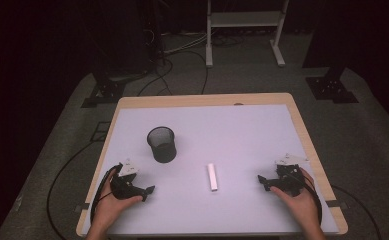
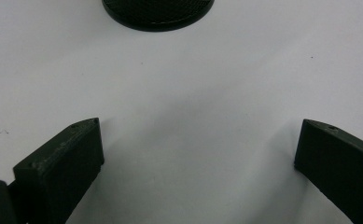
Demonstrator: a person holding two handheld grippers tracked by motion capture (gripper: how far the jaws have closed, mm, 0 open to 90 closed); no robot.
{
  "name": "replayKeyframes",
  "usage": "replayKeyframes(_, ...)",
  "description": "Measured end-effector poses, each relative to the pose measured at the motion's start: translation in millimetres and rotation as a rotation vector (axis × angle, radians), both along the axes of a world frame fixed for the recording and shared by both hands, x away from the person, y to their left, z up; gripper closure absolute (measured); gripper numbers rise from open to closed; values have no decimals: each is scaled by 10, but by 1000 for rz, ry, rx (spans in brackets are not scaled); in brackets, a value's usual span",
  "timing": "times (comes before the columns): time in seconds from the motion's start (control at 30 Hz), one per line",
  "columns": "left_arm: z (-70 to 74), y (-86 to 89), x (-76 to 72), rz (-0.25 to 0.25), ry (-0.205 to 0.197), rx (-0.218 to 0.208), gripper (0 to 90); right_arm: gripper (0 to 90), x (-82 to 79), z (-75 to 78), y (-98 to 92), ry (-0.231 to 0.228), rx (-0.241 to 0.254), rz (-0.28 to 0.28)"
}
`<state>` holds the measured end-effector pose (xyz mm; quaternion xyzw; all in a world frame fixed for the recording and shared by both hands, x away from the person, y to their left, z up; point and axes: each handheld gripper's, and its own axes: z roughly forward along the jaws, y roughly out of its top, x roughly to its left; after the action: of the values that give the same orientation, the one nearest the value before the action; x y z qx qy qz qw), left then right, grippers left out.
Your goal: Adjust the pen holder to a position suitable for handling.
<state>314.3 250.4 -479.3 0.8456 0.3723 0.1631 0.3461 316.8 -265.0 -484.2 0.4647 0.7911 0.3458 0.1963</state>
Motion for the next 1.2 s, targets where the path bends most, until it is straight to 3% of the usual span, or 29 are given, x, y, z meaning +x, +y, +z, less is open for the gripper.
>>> replayKeyframes(0.23, 10, -5, -11, 4, -4, 2, 15, 101, 0, 0, -1, 1, 1, 0)
replayKeyframes(0.3, 27, -6, -25, -1, -5, -4, 77, 102, 0, 0, -1, 0, 1, 0)
replayKeyframes(0.4, 49, -18, -27, 1, 3, 13, 79, 102, -2, -1, 0, 0, 0, 0)
replayKeyframes(0.47, 79, -12, -21, -2, 6, 4, 130, 102, -1, -1, 0, -1, 0, 0)
replayKeyframes(1.2, 339, -14, 80, 16, 33, -38, 237, 101, -1, -1, -2, 0, 2, 0)
